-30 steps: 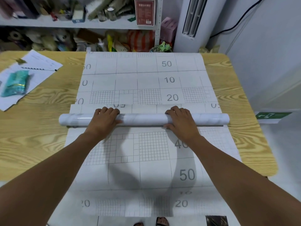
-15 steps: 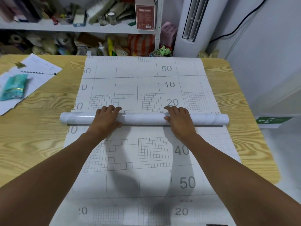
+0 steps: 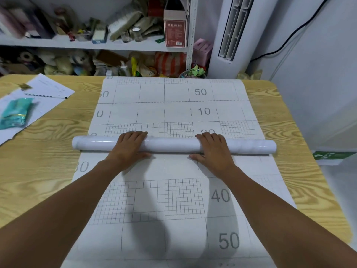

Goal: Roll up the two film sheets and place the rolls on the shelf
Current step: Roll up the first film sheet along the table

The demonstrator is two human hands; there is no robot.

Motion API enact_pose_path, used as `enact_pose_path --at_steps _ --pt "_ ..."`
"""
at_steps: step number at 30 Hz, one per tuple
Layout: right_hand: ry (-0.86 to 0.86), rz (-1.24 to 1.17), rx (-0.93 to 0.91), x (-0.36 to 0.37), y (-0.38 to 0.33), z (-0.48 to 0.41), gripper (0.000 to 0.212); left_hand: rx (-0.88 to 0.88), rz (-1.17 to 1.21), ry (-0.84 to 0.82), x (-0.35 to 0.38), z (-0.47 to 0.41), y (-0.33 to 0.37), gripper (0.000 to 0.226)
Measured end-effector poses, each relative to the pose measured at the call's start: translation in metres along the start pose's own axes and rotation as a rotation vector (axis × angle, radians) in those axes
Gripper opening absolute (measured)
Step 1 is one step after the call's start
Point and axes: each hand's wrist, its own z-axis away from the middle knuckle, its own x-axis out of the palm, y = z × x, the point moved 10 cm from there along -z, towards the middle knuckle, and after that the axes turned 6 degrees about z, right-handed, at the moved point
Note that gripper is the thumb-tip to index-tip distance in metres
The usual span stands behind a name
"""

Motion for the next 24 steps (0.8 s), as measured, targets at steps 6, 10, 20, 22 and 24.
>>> enact_pose_path --at_steps 6,10,20,22,24 --pt "0.06 0.097 -0.031 -0.005 -0.001 -0.017 0.063 0.066 -0.054 0.061 -0.007 -0.013 0.001 0.055" --pt "0.154 0.125 -0.089 -0.031 0.001 -0.022 0.055 0.138 -0.077 0.116 -0.03 -0.01 0.01 0.044" --pt "0.348 0.203 -0.193 -0.166 -0.013 -0.051 0.05 0.081 -0.212 0.039 -0.146 -0.002 0.038 0.045" --pt "0.402 0.215 -0.192 -0.205 -0.017 -0.056 0.049 0.068 -0.235 0.062 -0.19 0.004 0.046 0.041" --pt "0.465 0.225 -0.183 -0.246 -0.022 -0.059 0.049 0.065 -0.252 0.085 -0.234 0.012 0.055 0.041"
